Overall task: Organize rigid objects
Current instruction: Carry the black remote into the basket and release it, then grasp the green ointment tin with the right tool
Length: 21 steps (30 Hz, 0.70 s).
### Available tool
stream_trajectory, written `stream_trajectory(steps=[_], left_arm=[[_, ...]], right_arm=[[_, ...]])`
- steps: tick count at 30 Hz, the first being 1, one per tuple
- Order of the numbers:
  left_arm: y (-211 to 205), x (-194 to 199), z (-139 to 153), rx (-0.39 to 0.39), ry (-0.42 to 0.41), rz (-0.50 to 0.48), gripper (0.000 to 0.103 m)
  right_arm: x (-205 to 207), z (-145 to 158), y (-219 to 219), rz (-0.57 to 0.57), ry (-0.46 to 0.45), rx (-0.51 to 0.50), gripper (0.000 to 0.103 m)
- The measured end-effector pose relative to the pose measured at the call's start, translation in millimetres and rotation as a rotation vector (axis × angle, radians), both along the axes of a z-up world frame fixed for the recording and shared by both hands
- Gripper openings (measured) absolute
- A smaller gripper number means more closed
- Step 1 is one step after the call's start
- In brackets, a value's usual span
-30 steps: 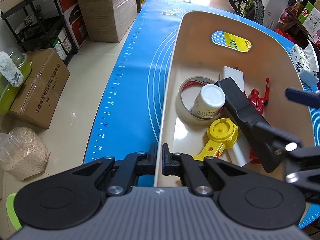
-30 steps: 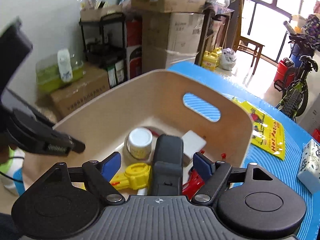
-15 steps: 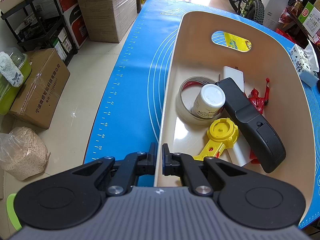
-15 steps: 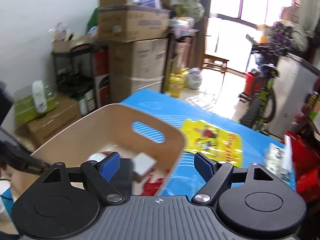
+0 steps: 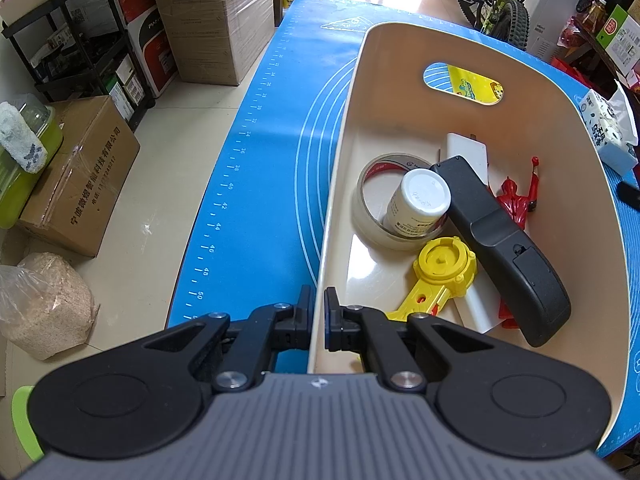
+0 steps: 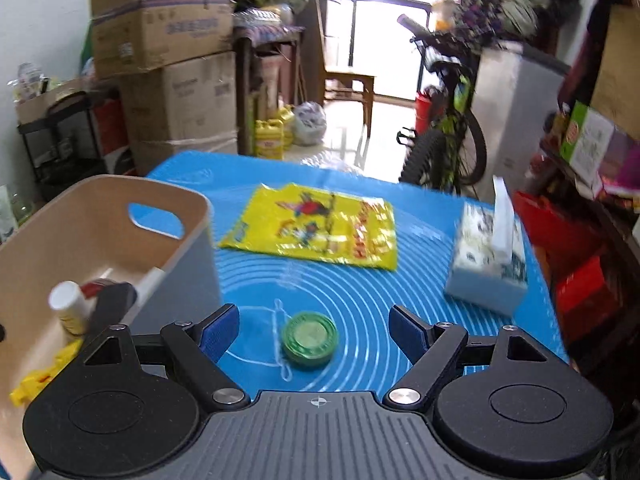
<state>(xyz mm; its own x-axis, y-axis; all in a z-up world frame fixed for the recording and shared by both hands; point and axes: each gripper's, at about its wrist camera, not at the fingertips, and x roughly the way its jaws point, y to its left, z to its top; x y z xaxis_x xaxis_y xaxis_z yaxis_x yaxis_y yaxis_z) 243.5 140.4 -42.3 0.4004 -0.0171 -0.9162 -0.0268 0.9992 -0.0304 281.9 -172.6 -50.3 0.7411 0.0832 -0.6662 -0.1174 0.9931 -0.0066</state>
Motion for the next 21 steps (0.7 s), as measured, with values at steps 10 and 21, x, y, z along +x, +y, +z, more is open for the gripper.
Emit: stream_trajectory(steps=[10, 21], left_arm=[[-0.3, -0.2, 1.3, 0.009, 0.000, -0.003, 0.006], [-0.8, 0.3, 0.6, 0.012, -0.001, -0.004, 0.006]], right_arm=[[25.2, -62.2, -13.9, -0.078, 0.039, 0.119, 0.088], [45.1, -85.8, 16.3, -0.024, 0.049, -0.026, 0.088]])
